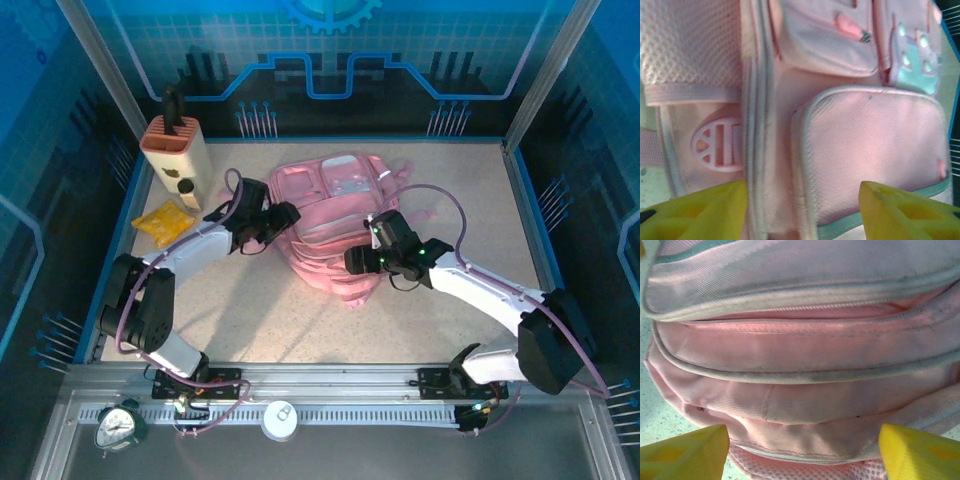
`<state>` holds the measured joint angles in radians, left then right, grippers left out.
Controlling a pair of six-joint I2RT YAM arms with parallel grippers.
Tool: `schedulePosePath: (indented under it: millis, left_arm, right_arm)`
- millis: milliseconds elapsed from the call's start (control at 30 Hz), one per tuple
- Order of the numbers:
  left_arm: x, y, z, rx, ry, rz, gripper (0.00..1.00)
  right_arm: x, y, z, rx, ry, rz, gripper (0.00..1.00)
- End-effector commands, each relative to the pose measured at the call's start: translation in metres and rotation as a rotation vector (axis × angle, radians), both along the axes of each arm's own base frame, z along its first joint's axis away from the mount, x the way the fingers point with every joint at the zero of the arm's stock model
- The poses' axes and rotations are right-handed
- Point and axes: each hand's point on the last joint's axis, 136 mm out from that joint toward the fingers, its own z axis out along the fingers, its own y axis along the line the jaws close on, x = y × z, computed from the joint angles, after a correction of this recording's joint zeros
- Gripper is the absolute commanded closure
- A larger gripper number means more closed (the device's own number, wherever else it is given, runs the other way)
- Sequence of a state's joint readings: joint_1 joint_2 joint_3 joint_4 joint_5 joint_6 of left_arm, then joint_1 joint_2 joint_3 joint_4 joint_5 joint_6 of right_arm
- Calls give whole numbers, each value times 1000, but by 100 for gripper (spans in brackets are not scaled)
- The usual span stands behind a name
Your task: Pack the student bag
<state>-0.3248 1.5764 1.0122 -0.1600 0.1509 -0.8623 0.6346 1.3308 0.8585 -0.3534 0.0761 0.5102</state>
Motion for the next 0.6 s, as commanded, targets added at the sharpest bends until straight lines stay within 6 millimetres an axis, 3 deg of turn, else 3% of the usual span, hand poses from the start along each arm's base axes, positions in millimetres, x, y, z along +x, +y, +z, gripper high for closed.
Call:
schedulePosePath:
  millis: [0, 300, 467, 567]
  left_arm:
    - [6, -7, 11, 0, 10, -16, 40]
    - [15, -19, -27, 5, 105, -33, 47]
    - [20, -28, -30, -29, 101, -36, 62]
    - [20, -34, -21, -18, 82, -41, 77]
  right_arm:
    - [-4, -4, 0, -3, 1, -17, 21]
    - [-4, -1, -6, 10, 18, -6, 21]
    - [-5, -4, -4, -3, 27, -21, 21]
    - [-10, -13, -5, -54, 53, -78, 21]
